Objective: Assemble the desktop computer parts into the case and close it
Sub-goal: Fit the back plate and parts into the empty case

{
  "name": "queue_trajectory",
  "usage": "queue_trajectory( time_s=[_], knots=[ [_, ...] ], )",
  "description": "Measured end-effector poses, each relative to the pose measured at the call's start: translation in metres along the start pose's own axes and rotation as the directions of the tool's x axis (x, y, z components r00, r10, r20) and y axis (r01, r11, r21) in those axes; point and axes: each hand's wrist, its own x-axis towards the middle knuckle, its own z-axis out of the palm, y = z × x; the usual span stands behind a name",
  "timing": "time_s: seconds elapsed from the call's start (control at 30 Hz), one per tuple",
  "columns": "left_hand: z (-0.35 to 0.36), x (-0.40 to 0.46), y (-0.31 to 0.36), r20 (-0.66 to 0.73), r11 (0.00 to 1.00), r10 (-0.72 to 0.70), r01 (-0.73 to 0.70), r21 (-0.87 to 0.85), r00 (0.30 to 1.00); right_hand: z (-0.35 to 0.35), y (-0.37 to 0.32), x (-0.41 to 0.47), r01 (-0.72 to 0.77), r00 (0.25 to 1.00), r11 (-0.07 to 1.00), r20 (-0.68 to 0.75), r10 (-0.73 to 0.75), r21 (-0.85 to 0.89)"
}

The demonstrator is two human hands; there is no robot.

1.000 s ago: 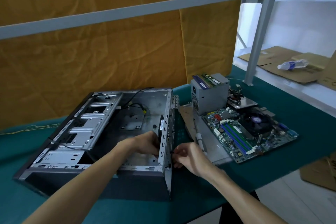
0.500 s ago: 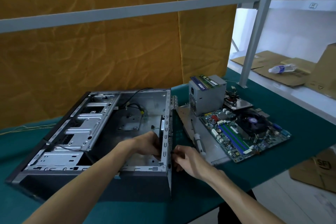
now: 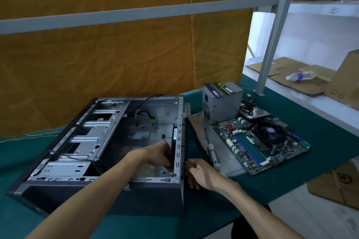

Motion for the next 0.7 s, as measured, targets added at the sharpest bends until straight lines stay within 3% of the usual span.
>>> queue_trajectory(
  time_s=[0.07,0.13,0.2,0.27,0.37,0.5,0.57,0.7],
  knots=[
    [0.000,0.001,-0.001,0.002,1.000,0.001,-0.001,0.009,1.000,-0.007,-0.002,-0.005,0.003,0.999,0.999,-0.045,-0.005,-0.053],
    [0.000,0.001,-0.002,0.009,1.000,-0.003,0.003,0.026,1.000,-0.018,-0.002,-0.007,0.054,0.970,0.988,-0.225,-0.086,-0.146],
    [0.000,0.001,-0.003,0.008,0.999,-0.006,0.005,0.032,1.000,-0.031,-0.005,-0.006,0.009,0.842,0.948,-0.509,-0.178,-0.317],
    [-0.001,0.001,-0.001,0.010,0.999,-0.013,0.012,0.039,1.000,-0.044,-0.007,-0.007,-0.224,0.735,0.832,-0.648,-0.198,-0.508],
    [-0.001,0.000,0.001,0.009,0.998,-0.014,0.014,0.059,1.000,-0.049,0.002,0.000,-0.419,0.817,0.674,-0.577,-0.013,-0.608],
    [-0.002,0.000,0.000,0.002,0.999,-0.016,0.015,0.044,1.000,-0.045,0.016,0.000,-0.360,0.851,0.764,-0.524,0.034,-0.535],
    [-0.003,-0.001,-0.001,0.000,0.998,-0.003,0.003,0.059,1.000,-0.048,0.019,-0.008,-0.300,0.836,0.868,-0.547,0.040,-0.396],
    [-0.002,0.000,-0.001,0.016,0.999,0.018,-0.019,0.044,1.000,-0.059,0.036,-0.031,-0.255,0.783,0.948,-0.617,0.085,-0.193]
  ],
)
